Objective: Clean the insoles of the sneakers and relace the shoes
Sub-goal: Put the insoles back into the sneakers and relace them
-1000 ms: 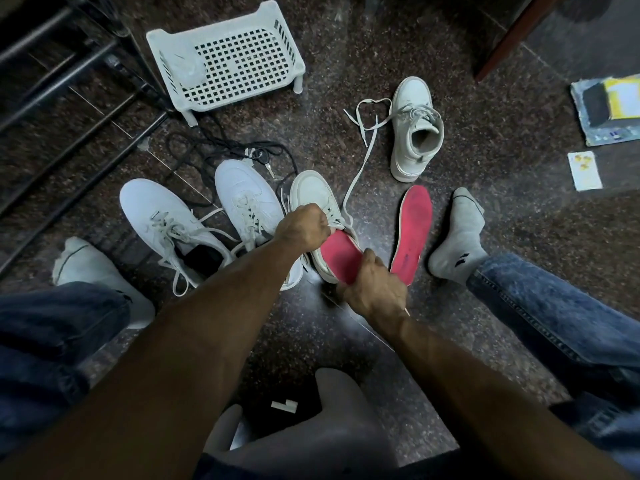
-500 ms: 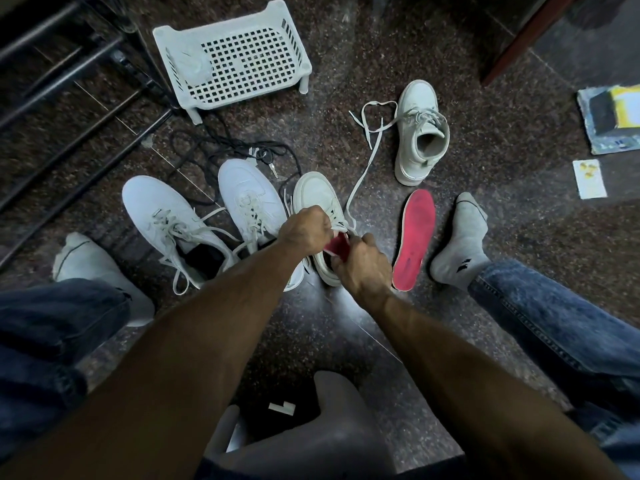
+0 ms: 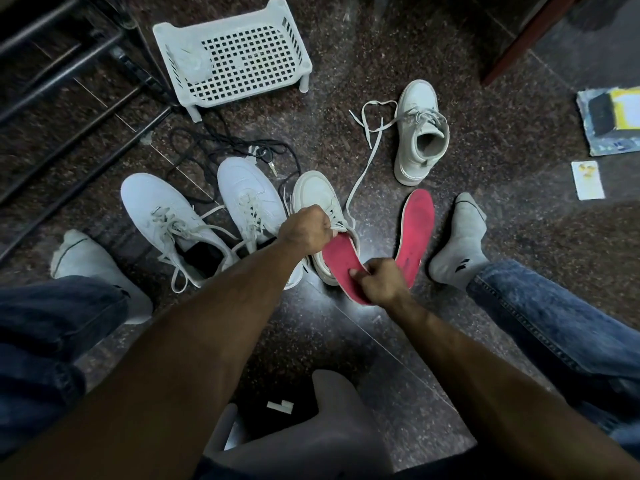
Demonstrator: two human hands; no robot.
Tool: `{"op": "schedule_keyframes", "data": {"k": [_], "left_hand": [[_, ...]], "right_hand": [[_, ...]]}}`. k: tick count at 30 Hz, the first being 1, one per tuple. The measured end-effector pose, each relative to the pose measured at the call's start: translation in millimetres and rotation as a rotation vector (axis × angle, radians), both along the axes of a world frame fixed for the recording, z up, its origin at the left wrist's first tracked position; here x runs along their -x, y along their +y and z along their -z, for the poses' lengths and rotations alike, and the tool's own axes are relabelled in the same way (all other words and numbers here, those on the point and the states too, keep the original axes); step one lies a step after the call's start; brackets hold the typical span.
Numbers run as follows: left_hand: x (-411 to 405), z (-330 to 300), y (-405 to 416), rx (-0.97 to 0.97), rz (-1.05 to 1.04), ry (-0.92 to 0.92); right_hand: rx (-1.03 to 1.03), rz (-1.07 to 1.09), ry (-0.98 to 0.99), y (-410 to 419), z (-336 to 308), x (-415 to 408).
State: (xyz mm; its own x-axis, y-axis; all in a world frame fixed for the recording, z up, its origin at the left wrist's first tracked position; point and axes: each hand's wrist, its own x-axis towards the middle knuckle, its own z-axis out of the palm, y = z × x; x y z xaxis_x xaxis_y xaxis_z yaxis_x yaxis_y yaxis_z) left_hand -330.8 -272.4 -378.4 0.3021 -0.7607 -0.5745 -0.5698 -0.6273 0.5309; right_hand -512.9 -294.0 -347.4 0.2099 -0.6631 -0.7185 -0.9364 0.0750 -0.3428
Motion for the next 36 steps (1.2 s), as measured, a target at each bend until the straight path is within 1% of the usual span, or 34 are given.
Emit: {"op": "schedule_keyframes", "data": {"k": [2,5,9,11,14,15,17,19,21,23,25,28,30,33,34,36], "left_hand": [[1,-1,1,0.001,0.003,-0.008],[0,0,1,0.007,-0.005,-0.019],[-4,3,1,-0.004,0.012,-0.011],[-5,4,1,0.005,0.017,-0.006],[-3,3,1,0.018,0.002,-0.009],[-2,1,1,0.016,-0.007,-0.011],[-1,-1,1,0.016,-0.015,-0.013],[-1,-4,2,0.01,-0.025,-0.009],[-1,-4,2,-0.001,-0.031,-0.007],[-1,-1,1,-0.011,-0.023,-0.008],[-2,1,0,-0.014,-0.007,-0.014],[-3,4,0,-0.015,0.014,-0.019],[-3,3,0,-0.005,0.022,-0.009],[-4,3,0,-0.002,0.012,-0.005],[-4,4,0,-0.003,0.009,-0.005],[-3,4,0,-0.003,0.012,-0.005]], "right_hand": [[0.026,0.066,-0.031,-4,11,-20],[0.13,0.061,-0.026,-6,19,-46],[0.212,0.03,-0.005,0,13,-41],[0.15,0.09,-0.015,0,8,-26],[-0.138,0.303,-0.182,2,2,-6],[-0.184,0.334,-0.224,3,0,-3],[-0.159,0.34,-0.244,3,0,-3],[-0.093,0.327,-0.209,1,10,-13],[-0.02,0.262,-0.133,-1,21,-25],[0.029,0.135,-0.03,-4,29,-33],[0.086,-0.039,0.061,-5,24,-40],[0.206,-0.357,0.187,-12,21,-43],[0.322,-0.509,0.215,-14,16,-39],[0.473,-0.68,0.185,-11,11,-23],[0.478,-0.761,0.169,-12,10,-17],[0.421,-0.886,0.141,-13,7,-4]]}}
